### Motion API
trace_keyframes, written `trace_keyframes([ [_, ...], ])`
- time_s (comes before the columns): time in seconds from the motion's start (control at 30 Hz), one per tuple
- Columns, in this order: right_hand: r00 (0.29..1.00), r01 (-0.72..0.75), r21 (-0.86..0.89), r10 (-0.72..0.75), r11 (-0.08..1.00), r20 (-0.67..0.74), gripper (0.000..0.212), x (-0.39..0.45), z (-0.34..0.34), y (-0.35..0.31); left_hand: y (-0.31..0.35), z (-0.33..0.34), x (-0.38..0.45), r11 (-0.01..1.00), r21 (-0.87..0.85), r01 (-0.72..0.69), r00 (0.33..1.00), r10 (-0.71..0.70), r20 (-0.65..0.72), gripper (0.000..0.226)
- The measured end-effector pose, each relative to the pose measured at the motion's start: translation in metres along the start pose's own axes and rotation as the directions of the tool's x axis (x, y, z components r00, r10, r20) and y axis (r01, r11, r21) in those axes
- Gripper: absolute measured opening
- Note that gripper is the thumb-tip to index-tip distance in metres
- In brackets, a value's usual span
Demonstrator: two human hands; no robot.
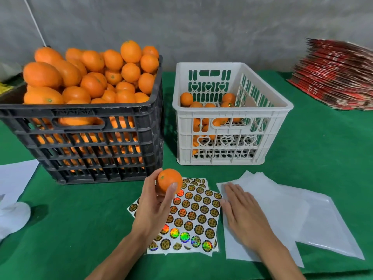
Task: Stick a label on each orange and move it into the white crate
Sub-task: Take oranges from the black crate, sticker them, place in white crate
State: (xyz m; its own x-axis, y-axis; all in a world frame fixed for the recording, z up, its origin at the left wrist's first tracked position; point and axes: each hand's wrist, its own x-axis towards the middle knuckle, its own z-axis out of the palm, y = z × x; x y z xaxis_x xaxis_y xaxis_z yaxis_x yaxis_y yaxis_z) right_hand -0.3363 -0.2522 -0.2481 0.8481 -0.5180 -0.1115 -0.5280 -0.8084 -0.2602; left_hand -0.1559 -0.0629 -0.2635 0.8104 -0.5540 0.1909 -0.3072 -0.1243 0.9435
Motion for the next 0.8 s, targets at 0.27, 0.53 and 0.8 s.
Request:
trace_keyframes([
  [0.27, 0.965, 0.263, 0.186, -0.255, 0.947, -0.066, 0.079, 0.040, -0.013, -0.026, -0.002, -0.005, 0.001, 1.000, 0.009, -0.029, 0.999, 0.030, -0.013, 0.065],
  [0.53, 0.939, 0.318, 0.172, -0.285, 0.932, -0.190, 0.058, 0.067, 0.007, -0.026, -0.010, 0.004, 0.006, 0.995, -0.081, 0.056, 0.994, -0.048, 0.100, 0.065],
  [0.8, 0.989, 0.117, 0.711, -0.013, 0.694, -0.149, 0.006, 0.070, 0.009, -0.038, -0.012, 0.007, 0.003, 0.996, -0.062, 0.064, 0.991, -0.056, 0.117, 0.064],
])
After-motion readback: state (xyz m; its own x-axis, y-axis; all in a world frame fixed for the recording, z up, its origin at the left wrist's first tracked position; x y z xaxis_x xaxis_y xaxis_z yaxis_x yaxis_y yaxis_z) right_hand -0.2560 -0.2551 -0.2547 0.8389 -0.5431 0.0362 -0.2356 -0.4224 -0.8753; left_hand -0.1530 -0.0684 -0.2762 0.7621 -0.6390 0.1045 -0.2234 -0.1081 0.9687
